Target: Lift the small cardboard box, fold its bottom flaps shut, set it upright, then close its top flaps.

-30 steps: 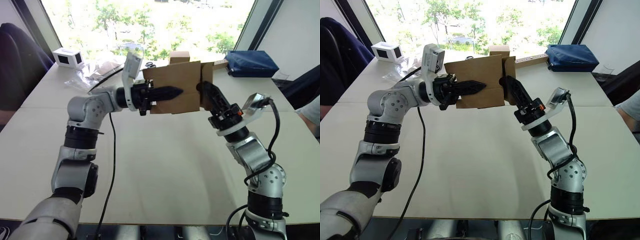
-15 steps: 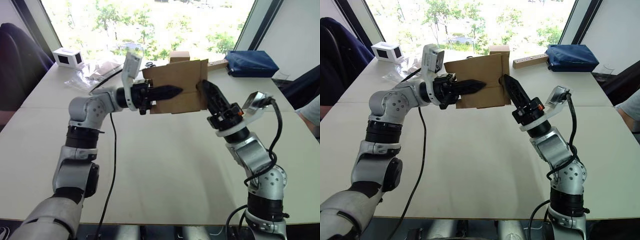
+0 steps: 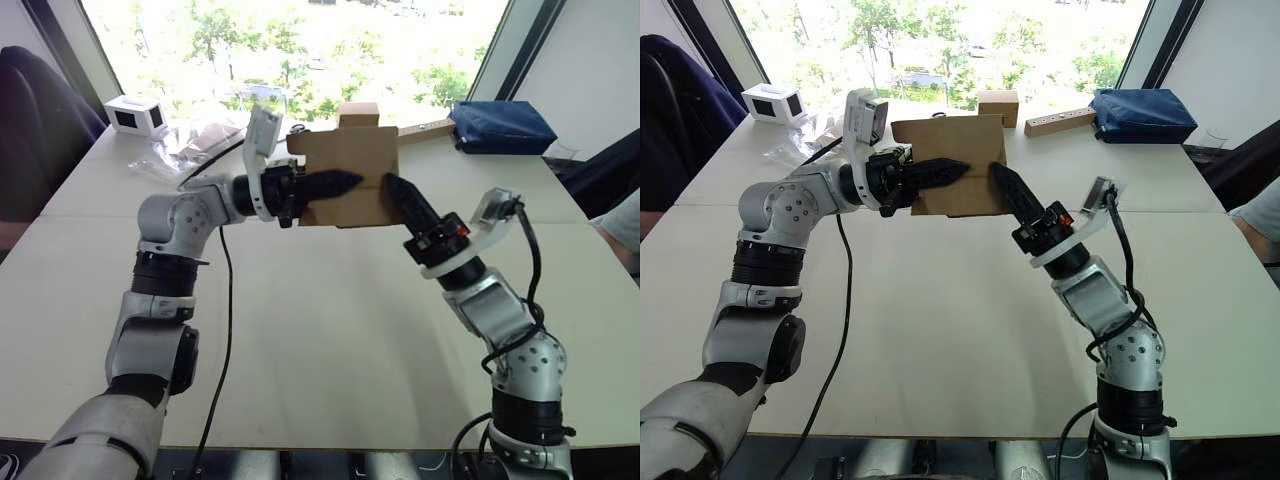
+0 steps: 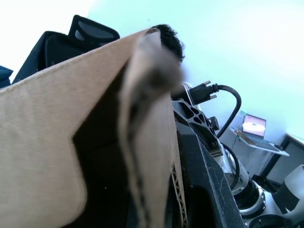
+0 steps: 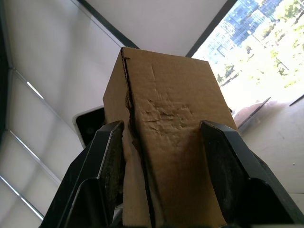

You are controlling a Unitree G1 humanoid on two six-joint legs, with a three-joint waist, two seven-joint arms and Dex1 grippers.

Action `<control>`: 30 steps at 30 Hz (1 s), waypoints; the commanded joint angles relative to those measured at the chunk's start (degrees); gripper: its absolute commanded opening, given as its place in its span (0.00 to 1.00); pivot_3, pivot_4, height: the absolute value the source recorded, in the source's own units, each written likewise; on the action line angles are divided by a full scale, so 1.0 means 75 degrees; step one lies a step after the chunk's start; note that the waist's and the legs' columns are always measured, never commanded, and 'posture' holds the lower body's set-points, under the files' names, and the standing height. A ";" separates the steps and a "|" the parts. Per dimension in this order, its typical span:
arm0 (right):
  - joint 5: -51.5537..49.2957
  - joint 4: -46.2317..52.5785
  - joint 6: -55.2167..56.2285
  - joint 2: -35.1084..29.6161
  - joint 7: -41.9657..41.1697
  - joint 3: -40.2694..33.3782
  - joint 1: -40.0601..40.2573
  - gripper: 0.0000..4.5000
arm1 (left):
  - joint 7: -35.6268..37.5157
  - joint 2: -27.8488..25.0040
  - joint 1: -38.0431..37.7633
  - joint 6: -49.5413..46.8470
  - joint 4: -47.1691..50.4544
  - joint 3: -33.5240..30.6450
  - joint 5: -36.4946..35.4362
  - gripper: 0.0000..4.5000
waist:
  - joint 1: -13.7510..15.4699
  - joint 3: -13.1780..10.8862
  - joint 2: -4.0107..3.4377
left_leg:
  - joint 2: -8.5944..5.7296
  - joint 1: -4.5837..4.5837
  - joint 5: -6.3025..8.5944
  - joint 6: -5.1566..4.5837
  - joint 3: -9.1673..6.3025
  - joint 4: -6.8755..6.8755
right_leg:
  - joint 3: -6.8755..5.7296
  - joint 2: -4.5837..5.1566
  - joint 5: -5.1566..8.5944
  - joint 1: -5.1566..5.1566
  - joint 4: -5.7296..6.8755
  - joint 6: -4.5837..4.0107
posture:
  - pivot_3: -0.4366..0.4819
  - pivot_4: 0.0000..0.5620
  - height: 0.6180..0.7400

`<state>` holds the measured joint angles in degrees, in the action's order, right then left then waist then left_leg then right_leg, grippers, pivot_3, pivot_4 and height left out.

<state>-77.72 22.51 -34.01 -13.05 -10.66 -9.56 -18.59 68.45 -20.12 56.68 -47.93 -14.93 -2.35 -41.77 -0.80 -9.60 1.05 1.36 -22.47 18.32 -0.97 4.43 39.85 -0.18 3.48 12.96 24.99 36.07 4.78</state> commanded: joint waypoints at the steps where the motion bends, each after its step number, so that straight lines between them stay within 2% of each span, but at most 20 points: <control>1: 0.0280 0.0539 -0.0200 -0.0159 -0.0144 0.0377 -0.0222 0.60 | 0.0057 0.0065 0.0128 0.0135 0.0274 0.0060 -0.0032 0.00 | 0.0005 0.0000 0.0000 | 0.0000 0.0000 0.0000 0.0000 0.0000 0.0000 | 0.0000 0.0000 0.0000 0.0000 0.0000 0.0000 | 0.48 0.27 1.00; 7: -0.0007 0.0803 -0.0228 -0.0371 -0.0096 0.0119 -0.0195 0.60 | 0.0083 0.0038 0.0135 0.0224 0.0131 0.0076 0.0112 0.00 | 0.0004 0.0000 0.0000 | -0.0001 -0.0001 0.0000 0.0000 0.0000 0.0000 | 0.0000 0.0001 0.0000 0.0000 0.0000 0.0000 | 0.48 0.27 1.00; 17: -0.1186 0.1177 0.0030 -0.0410 0.0258 -0.0528 0.0665 0.60 | 0.0093 0.0025 0.0249 0.0299 -0.0039 -0.0032 0.0115 0.00 | 0.0006 0.0000 0.0000 | -0.0001 -0.0001 0.0000 0.0000 0.0000 0.0000 | 0.0000 0.0002 0.0000 -0.0001 -0.0002 0.0000 | 0.48 0.27 1.00; 24: -0.1256 0.1257 0.0197 -0.0340 0.0374 -0.0559 0.1305 0.60 | 0.0072 0.0032 0.0363 0.0323 -0.0153 -0.0088 0.0082 0.00 | 0.0006 0.0000 0.0000 | 0.0000 -0.0001 0.0000 0.0000 -0.0001 -0.0001 | 0.0000 0.0001 0.0000 -0.0001 -0.0003 -0.0001 | 0.48 0.27 1.00; 30: -0.1326 0.1214 0.0442 -0.0255 0.0446 -0.0639 0.1419 0.60 | 0.0091 0.0009 0.0382 0.0318 -0.0178 -0.0076 0.0090 0.00 | 0.0007 0.0000 0.0000 | -0.0001 -0.0001 0.0000 0.0000 -0.0001 -0.0001 | 0.0000 0.0000 0.0001 -0.0001 -0.0003 -0.0001 | 0.48 0.27 1.00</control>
<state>-86.36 29.66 -31.73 -15.06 -7.12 -13.43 -7.64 68.65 -19.83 57.91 -46.56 -17.02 -1.85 -40.52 -0.75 -9.60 1.06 1.36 -22.48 18.32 -0.98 4.43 39.84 -0.18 3.48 12.96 24.98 36.05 4.77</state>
